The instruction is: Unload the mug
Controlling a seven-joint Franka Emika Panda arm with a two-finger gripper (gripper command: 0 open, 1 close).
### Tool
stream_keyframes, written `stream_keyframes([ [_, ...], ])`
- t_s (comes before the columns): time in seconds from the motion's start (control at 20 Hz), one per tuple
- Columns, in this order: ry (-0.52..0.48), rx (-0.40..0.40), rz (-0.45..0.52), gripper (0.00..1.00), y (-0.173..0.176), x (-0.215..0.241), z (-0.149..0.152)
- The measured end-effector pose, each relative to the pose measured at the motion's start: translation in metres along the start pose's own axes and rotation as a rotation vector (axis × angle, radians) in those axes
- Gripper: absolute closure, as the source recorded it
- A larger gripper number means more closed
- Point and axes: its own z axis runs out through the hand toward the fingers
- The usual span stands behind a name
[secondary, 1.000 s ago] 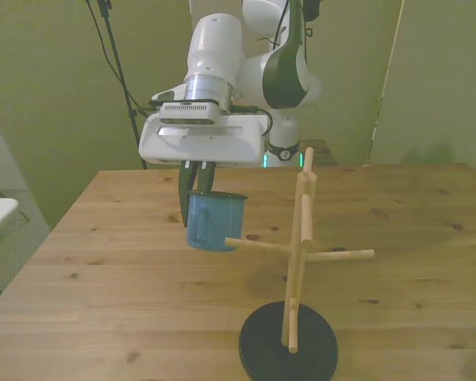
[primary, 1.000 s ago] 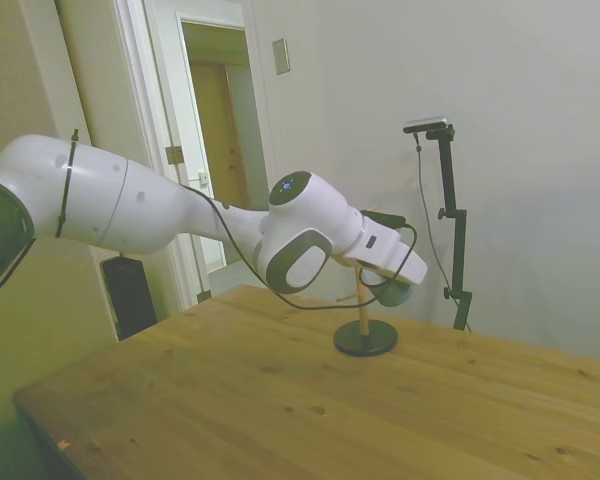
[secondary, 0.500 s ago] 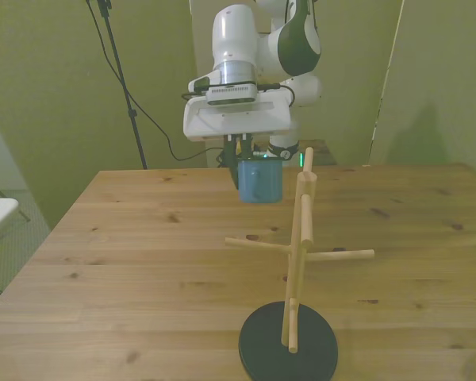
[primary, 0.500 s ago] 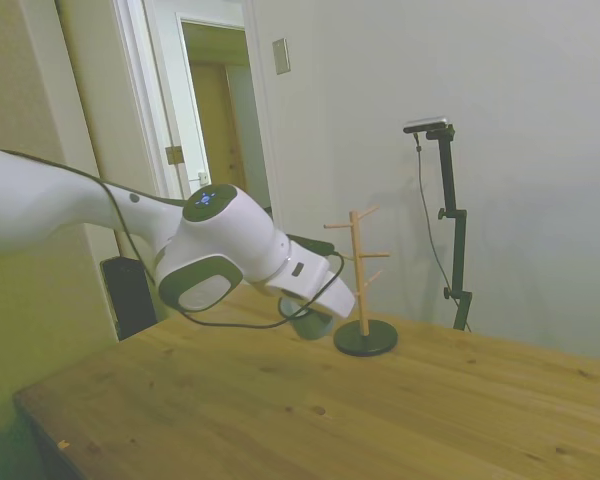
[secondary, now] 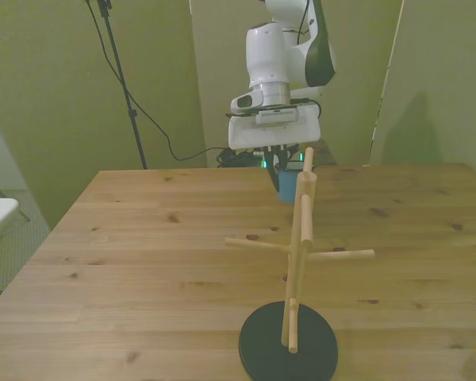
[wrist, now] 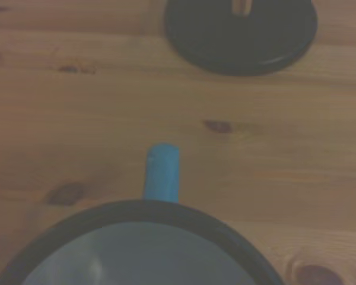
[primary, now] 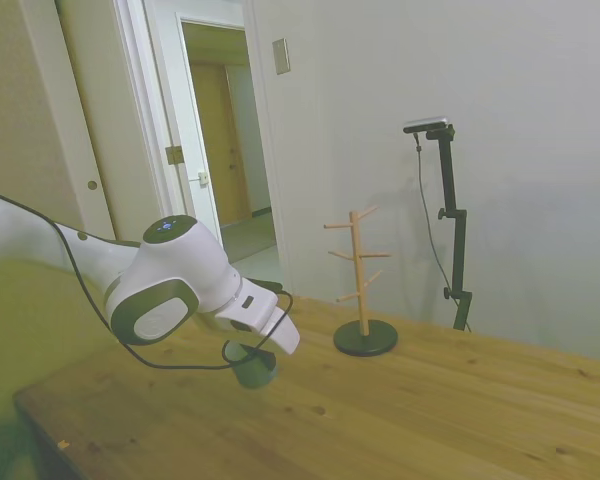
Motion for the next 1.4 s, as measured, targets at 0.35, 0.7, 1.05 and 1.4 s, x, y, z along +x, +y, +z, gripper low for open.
stream_keyframes([
  [0.35, -0.112, -0.088, 0.018, 1.00, -0.022, 0.021, 0.042],
  [0.7, -0.189, -0.169, 0.042, 1.00, -0.028, 0.031, 0.068],
  [1.05, -0.178, -0.196, 0.050, 1.00, -0.031, 0.033, 0.077],
  [1.4, -0.172, -0.215, 0.050, 0.00, -0.032, 0.033, 0.079],
])
